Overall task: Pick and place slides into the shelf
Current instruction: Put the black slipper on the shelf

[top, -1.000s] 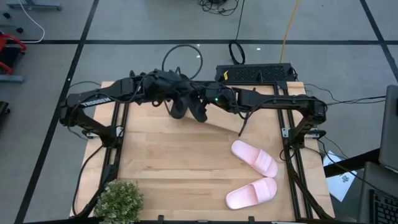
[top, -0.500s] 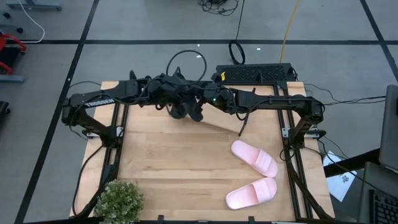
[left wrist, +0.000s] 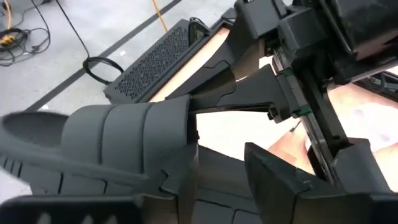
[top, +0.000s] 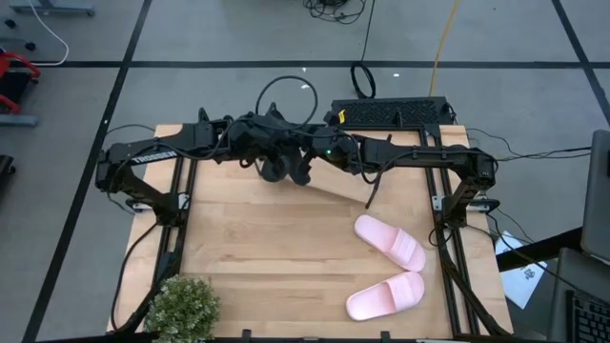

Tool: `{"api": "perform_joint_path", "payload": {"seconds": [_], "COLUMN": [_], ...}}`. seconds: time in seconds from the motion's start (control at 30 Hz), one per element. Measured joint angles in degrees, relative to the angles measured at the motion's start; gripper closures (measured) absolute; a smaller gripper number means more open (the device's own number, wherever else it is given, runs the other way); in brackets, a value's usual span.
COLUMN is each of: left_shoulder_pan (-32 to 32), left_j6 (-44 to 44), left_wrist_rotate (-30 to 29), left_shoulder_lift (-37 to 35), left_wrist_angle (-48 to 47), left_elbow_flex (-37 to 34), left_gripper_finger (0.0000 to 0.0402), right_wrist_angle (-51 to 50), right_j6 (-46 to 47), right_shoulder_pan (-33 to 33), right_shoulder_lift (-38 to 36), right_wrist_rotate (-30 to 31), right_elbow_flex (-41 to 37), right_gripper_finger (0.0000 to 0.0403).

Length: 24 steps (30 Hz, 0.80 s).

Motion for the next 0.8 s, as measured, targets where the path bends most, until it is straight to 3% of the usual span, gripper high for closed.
{"api": "perform_joint_path", "payload": {"seconds": [0.5, 0.8], "left_shoulder_pan": [1.22, 1.21], "left_j6": [2.0, 7.54], "left_wrist_rotate": [-3.94, -6.42], "left_shoulder_lift": [0.0, 0.0], "left_wrist_angle": [-0.27, 0.74], "left_elbow_flex": [0.0, 0.0], "left_gripper_finger": [0.0254, 0.0254], "right_wrist_angle": [-0.17, -0.75], "right_j6": [-0.66, -0.85], "right_shoulder_pan": [0.33, 0.37], "right_shoulder_lift": [0.0, -0.01], "right_wrist_rotate": [0.06, 0.0], "right_elbow_flex": [0.02, 0.08], "right_gripper_finger": [0.0403, 0.0403]}}
